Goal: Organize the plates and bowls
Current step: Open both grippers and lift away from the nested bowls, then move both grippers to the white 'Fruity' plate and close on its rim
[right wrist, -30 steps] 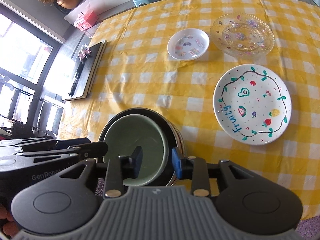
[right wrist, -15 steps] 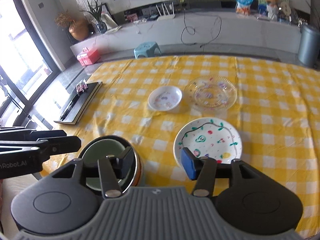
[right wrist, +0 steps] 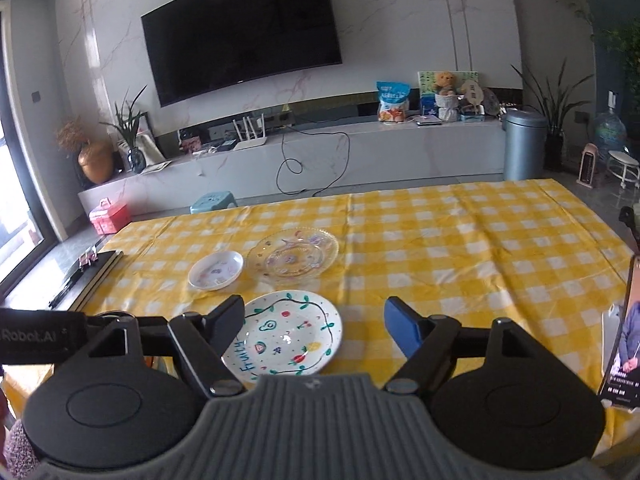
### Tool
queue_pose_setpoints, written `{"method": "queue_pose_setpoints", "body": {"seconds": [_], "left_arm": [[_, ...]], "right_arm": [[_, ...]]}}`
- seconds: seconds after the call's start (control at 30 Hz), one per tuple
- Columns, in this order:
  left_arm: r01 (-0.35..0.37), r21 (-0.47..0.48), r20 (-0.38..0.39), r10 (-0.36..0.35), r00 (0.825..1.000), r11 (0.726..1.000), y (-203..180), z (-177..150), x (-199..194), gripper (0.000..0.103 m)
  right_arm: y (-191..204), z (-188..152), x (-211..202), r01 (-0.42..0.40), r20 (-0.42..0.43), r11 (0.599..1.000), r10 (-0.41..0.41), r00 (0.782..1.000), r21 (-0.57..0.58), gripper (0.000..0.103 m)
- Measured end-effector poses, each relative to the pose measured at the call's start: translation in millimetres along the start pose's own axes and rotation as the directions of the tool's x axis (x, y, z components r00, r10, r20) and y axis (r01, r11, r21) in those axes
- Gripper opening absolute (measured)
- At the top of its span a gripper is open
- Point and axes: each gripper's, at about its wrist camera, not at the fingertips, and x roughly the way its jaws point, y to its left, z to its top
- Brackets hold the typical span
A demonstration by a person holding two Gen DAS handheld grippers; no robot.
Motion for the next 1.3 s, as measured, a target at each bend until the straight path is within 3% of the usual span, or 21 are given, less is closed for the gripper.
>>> {"method": "queue_pose_setpoints", "body": {"seconds": [0.13, 0.3, 0.5, 0.7, 0.97, 1.17, 1.3], "left_arm": [[-0.053, -0.031, -0.004, 0.053, 0.999, 0.998, -1.9, -18.9, 19.5, 0.04], [-0.136, 0.037, 0.006, 0.136, 0.991, 0.99, -7.6, -28.7, 36.6, 0.04], [-0.204, 0.084, -0.025, 0.207, 0.978, 0.975, -4.3, -22.4, 62.0, 0.033], [-0.24, 0.162, -0.051, 0.251, 0.967, 0.957, -5.8, 1.9, 87.0, 0.032], [-0.333, 0.269, -0.176, 0.387, 0.905, 0.903, 1.3, 46.9, 131.0, 0.034], [-0.417, 0.177, -0.26, 0.451, 0.854, 0.892, 26.3, 55.9, 153.9, 0.039], [-0.428, 0.125, -0.307, 0.445, 0.841, 0.895, 37.1, 57.2, 166.1, 0.039]], "right_arm": [[-11.0, -15.5, 13.7, 0.047, -0.028, 0.999, -0.046, 0.999, 0.029, 0.076], [-29.9, -31.5, 29.6, -0.003, -0.032, 0.994, 0.007, 0.999, 0.112, 0.073], [-43.7, -37.3, 56.0, -0.028, -0.073, 0.983, 0.042, 0.996, 0.183, 0.046], [-51.9, -33.5, 85.9, -0.053, -0.103, 0.974, 0.077, 0.992, 0.221, 0.04], [-49.4, -31.9, 128.4, -0.086, -0.146, 0.963, 0.126, 0.981, 0.254, 0.04], [-48.8, -35.8, 148.5, -0.102, -0.166, 0.951, 0.155, 0.974, 0.291, 0.04], [-49.0, -39.7, 155.7, -0.102, -0.166, 0.95, 0.156, 0.974, 0.296, 0.04]]}}
